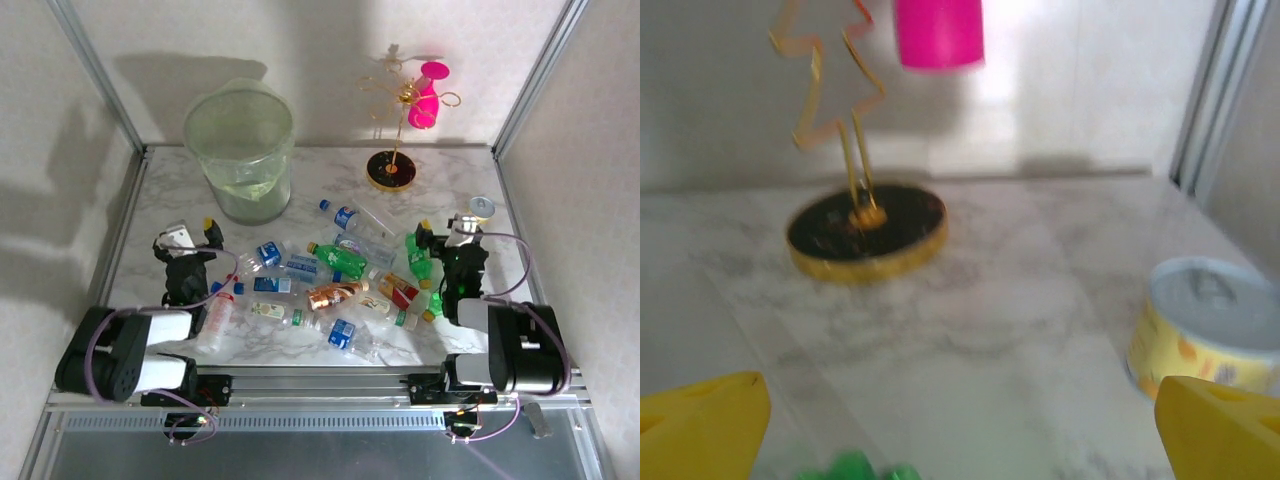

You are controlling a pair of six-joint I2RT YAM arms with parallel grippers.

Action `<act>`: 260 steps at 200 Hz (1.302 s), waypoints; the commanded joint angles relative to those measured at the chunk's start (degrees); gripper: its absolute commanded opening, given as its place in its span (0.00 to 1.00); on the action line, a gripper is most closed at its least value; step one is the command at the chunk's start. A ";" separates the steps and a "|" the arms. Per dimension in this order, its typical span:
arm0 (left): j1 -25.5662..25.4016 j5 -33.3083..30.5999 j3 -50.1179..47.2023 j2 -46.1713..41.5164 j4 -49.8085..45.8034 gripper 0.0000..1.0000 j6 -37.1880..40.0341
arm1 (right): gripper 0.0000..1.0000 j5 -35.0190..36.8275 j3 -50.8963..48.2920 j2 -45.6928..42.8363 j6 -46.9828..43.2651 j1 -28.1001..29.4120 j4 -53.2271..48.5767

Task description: Put the plastic bottles in the bin

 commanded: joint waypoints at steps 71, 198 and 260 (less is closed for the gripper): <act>-9.99 -5.66 5.75 -39.21 -25.67 0.99 -13.03 | 0.99 -6.59 15.72 -26.22 -5.07 22.52 -27.29; -13.88 -6.30 36.40 -37.43 -112.67 1.00 -55.02 | 0.99 -3.69 29.48 -24.27 35.58 23.22 -76.39; -2.49 14.91 33.42 -21.59 -107.35 1.00 -50.68 | 0.96 -5.51 29.37 -21.15 34.91 24.39 -76.53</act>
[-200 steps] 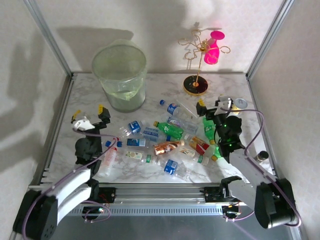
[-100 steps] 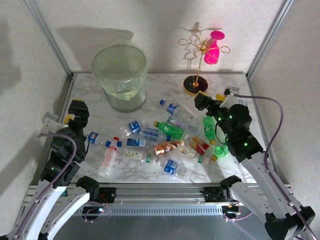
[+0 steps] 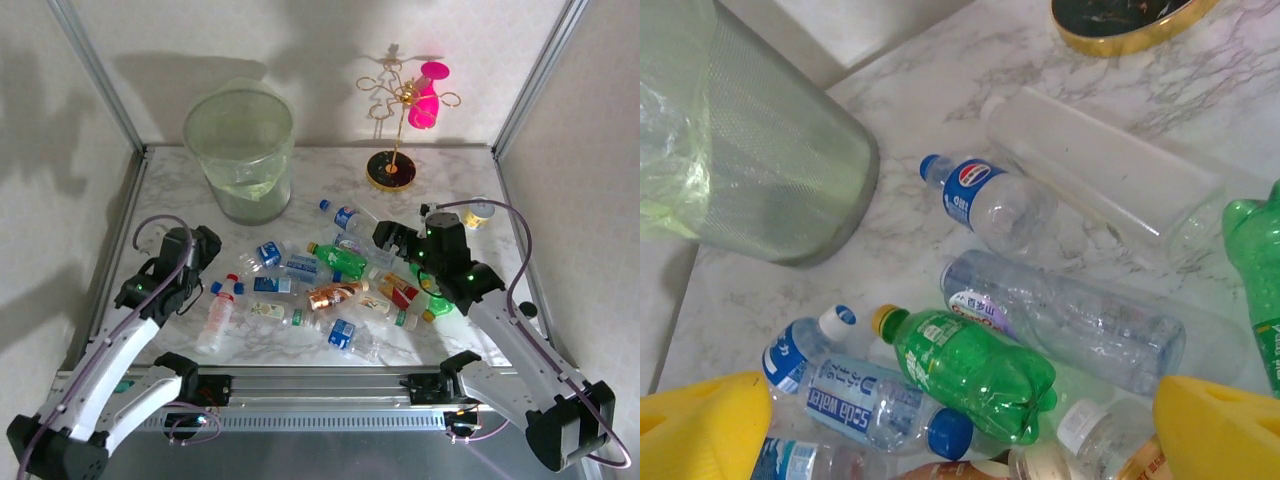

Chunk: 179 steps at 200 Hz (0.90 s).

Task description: Put the plastic bottles in the bin

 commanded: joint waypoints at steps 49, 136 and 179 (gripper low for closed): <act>10.25 10.29 -0.39 15.79 -2.85 1.00 4.59 | 0.94 6.08 1.14 -1.55 -1.34 2.00 -3.45; 20.94 17.81 -5.08 24.86 7.41 1.00 6.78 | 0.96 -3.32 8.09 14.27 0.31 2.12 -8.78; 21.78 14.42 -5.20 29.62 10.39 0.89 3.43 | 0.93 -3.28 7.60 9.15 -1.66 3.37 -5.42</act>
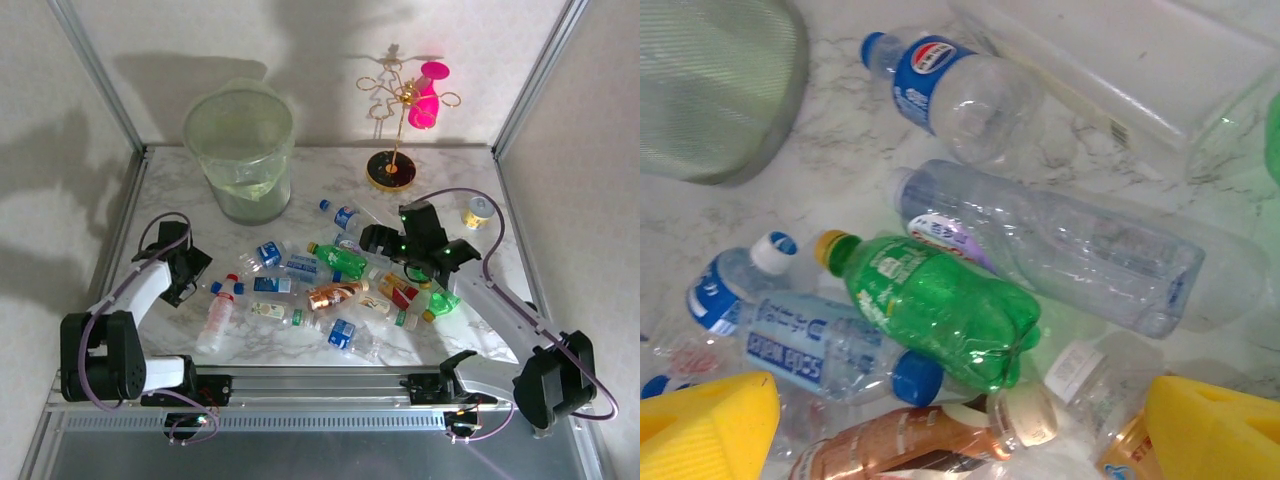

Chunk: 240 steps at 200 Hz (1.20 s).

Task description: Put the plastic bottles in the bin

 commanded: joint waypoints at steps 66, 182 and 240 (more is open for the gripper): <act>1.30 -3.26 0.50 5.86 4.67 0.62 -6.34 | 0.97 -5.15 1.22 -7.84 -5.71 4.48 5.51; -2.61 -10.88 7.52 -16.94 -7.60 0.47 -8.27 | 0.98 -2.93 4.55 -11.17 -3.89 4.51 5.71; -7.54 -14.72 21.15 -21.26 -14.27 0.47 -7.78 | 0.99 0.04 5.90 -14.35 -4.94 4.56 6.80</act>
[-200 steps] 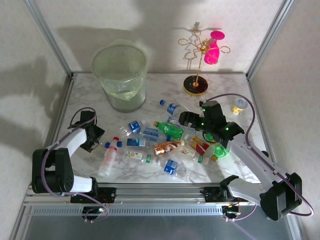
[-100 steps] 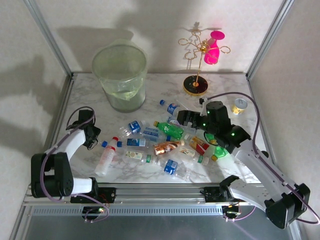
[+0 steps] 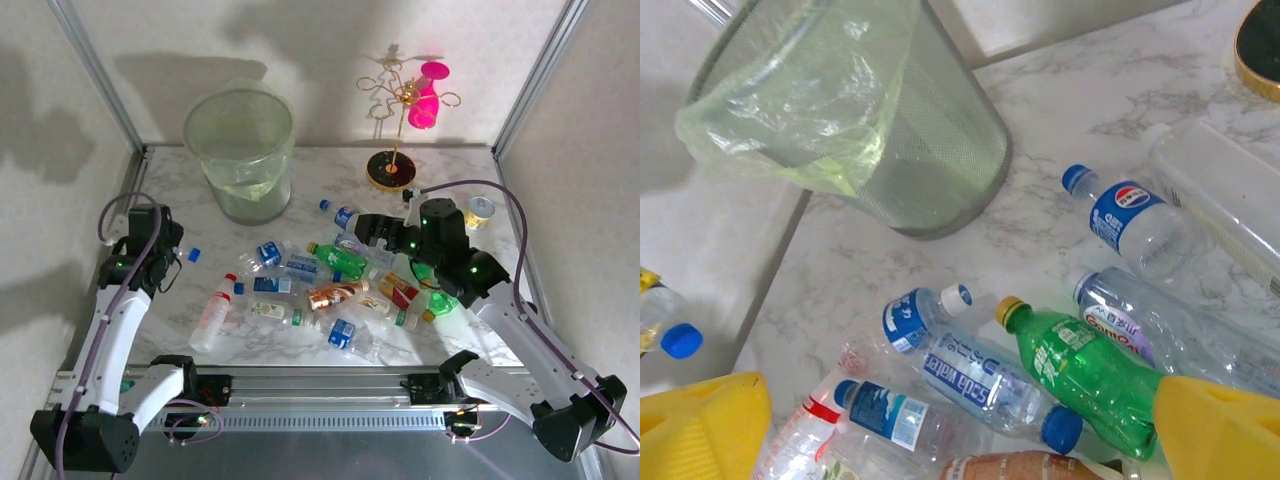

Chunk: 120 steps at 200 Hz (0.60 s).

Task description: Put the plastic bottles in the bin

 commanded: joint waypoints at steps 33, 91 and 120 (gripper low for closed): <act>-6.32 -1.91 17.29 3.67 -3.42 0.46 7.71 | 0.99 3.55 0.97 -4.57 -2.37 0.28 2.98; -14.41 -2.13 36.58 16.55 5.83 0.41 25.47 | 0.98 -0.27 4.20 -0.30 -4.01 0.29 2.44; -16.14 -2.97 43.42 24.93 11.81 0.41 30.02 | 0.98 -1.20 6.13 1.38 -4.86 0.27 2.46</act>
